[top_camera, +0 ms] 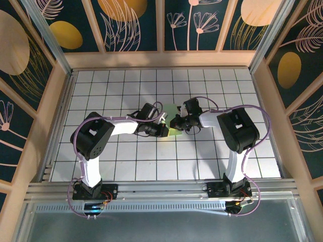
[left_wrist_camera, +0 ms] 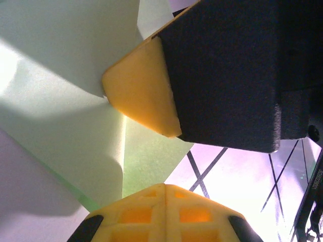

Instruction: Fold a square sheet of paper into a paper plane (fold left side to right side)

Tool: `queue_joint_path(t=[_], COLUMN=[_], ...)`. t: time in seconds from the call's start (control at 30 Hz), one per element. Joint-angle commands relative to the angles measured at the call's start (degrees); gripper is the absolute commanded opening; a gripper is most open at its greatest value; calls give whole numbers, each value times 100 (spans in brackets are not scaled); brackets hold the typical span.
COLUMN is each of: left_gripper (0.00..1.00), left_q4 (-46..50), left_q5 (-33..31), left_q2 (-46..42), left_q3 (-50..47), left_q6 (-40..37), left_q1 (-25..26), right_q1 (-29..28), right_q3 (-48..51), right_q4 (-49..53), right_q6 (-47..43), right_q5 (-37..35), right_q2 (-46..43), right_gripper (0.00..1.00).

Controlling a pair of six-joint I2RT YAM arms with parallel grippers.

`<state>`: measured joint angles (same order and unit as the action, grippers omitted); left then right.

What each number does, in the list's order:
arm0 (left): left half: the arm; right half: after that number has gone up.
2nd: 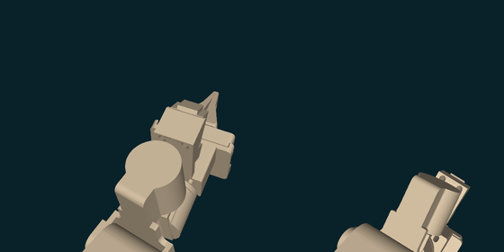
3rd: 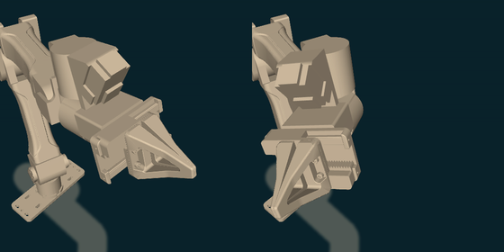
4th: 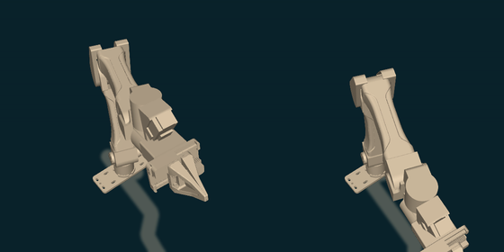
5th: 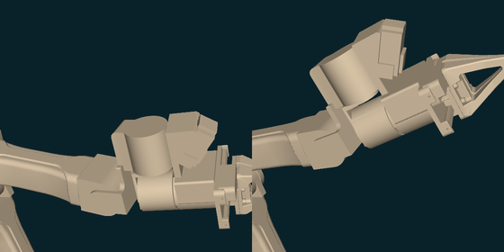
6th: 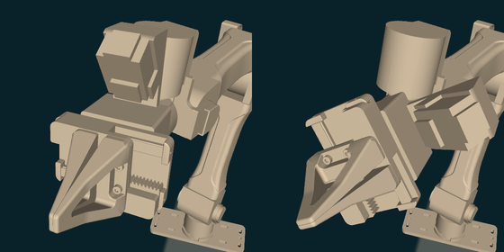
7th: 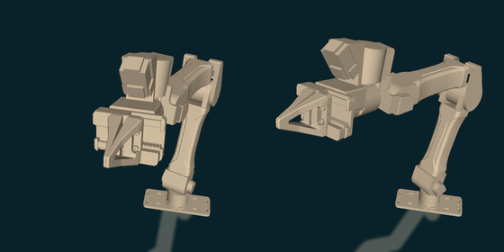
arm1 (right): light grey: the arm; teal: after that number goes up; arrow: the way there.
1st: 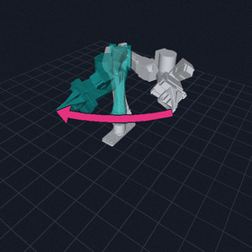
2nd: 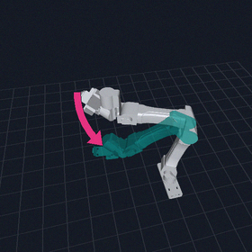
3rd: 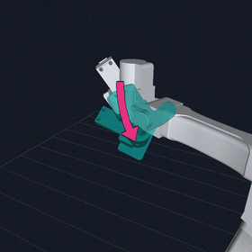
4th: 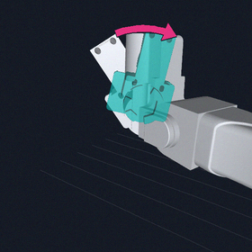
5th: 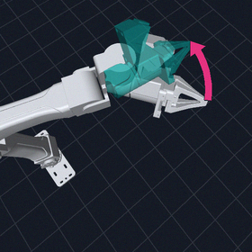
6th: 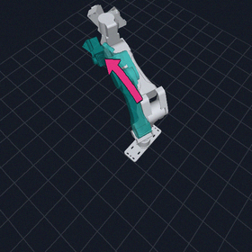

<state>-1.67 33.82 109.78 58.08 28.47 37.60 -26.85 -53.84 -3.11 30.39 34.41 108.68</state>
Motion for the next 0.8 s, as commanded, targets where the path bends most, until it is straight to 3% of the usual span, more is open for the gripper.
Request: queue_joint_path(t=[0.0,0.77], left_gripper=[6,4], left_q4=[-188,-553], left_q5=[-39,345], left_q2=[-68,96], left_q3=[185,-114], left_q6=[111,26], left_q1=[-91,-178], right_q1=[-42,-42], right_q3=[140,117], right_q4=[320,445], right_q6=[-69,-132], right_q5=[-216,-277], right_q2=[84,100], right_gripper=[0,0])
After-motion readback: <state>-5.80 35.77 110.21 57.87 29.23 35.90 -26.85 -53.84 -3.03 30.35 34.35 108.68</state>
